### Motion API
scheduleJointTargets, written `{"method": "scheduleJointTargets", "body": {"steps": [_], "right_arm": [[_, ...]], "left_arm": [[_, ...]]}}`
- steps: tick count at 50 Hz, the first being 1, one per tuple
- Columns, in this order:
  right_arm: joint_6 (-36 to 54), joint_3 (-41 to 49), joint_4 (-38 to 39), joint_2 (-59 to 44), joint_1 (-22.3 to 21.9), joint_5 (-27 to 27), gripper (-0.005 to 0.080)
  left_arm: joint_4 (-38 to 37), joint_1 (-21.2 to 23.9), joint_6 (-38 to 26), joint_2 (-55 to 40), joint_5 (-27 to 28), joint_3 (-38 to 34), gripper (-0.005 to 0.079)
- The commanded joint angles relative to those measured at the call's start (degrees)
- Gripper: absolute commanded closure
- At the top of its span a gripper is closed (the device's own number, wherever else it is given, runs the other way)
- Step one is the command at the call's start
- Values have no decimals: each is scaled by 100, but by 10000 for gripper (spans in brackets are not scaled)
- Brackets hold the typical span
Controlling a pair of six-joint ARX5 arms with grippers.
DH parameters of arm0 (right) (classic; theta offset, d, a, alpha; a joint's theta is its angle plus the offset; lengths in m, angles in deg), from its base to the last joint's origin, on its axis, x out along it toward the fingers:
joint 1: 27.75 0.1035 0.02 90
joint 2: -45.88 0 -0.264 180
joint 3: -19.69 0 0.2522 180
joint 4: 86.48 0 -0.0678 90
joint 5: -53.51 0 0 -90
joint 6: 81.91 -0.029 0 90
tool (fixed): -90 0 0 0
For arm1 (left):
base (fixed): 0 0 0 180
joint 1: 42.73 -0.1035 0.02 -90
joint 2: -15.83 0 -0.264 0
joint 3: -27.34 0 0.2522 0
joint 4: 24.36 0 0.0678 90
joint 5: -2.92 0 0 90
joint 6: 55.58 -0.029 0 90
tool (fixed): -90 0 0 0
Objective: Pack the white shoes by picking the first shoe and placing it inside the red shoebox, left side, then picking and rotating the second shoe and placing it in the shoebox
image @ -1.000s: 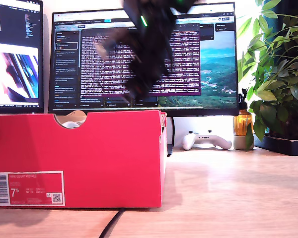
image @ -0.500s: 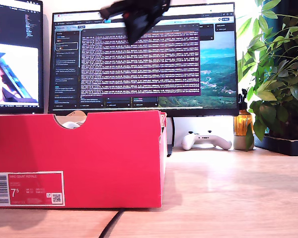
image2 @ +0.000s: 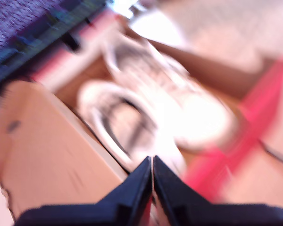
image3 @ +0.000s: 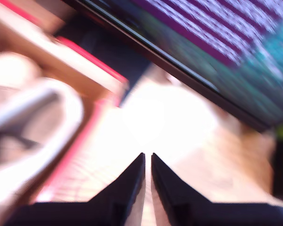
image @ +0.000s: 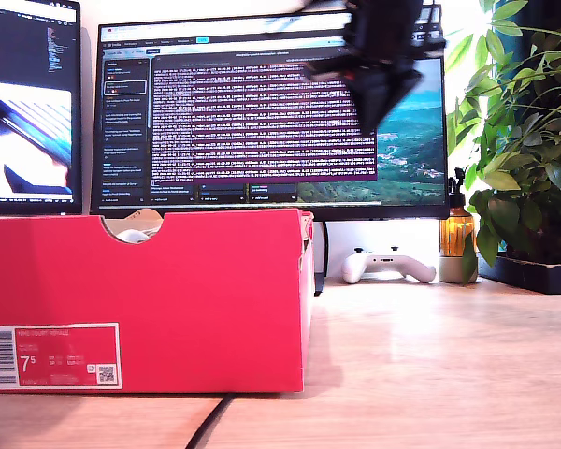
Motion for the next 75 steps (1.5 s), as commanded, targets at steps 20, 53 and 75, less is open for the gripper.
{"method": "scheduleJointTargets", "body": {"steps": [20,53,75], "right_arm": [[87,2452,1408,1268,-1036,289,765],[348,4730,3456,2555,-3211,2090,765],[404,6679,5687,2581,-3292,2044,765]], "left_arm": [[1460,-911,420,-776,673,37,762],[2852,-2247,1174,-796,1228,-796,762],[4271,-2345,1775,-479,664,-1906,761]]}}
